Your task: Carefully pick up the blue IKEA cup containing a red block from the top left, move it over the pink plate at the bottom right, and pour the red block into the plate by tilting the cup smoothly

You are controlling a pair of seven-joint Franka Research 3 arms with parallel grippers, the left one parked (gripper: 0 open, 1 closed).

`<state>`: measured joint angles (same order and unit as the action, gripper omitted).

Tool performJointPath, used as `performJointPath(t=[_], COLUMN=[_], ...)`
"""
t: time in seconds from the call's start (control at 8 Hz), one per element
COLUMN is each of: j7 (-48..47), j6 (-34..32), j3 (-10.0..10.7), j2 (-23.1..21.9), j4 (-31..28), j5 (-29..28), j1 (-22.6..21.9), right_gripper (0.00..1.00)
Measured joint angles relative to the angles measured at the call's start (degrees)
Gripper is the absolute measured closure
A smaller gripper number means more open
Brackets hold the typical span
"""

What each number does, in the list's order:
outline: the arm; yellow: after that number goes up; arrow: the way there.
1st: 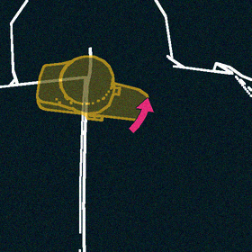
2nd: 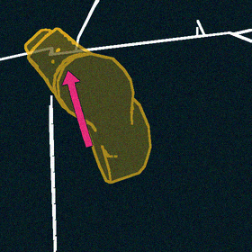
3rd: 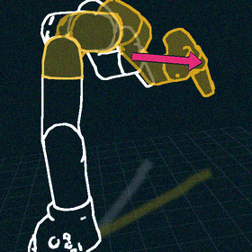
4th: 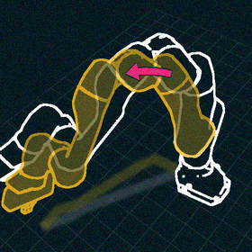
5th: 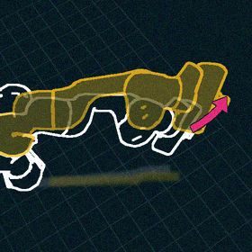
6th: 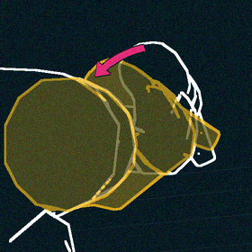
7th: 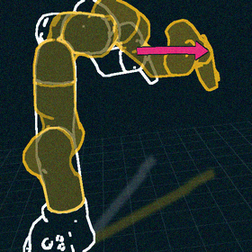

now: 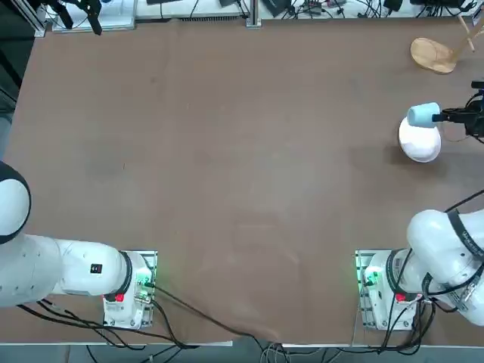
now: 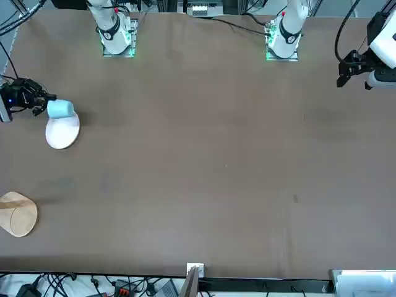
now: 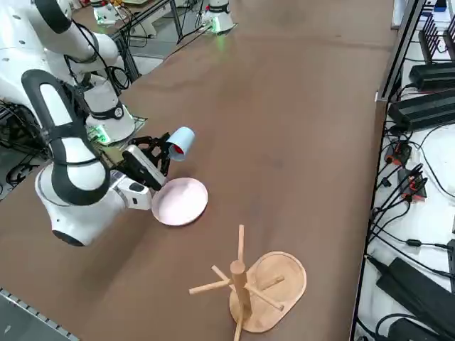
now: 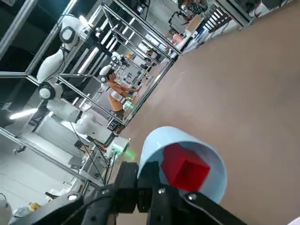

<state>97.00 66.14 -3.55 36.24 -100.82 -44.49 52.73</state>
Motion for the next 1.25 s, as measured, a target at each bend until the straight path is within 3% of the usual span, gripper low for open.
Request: performJointPath(t=[0.88, 1.25], j7=[4.6, 5.1], j6=[-4.8, -8.4], j3=[0.0, 0.0], j2=[7.6, 8.5], j4=[3.4, 4.4], j5=[0.0, 0.0], j1=[1.9, 2.7], right_gripper=[0.97, 0.97])
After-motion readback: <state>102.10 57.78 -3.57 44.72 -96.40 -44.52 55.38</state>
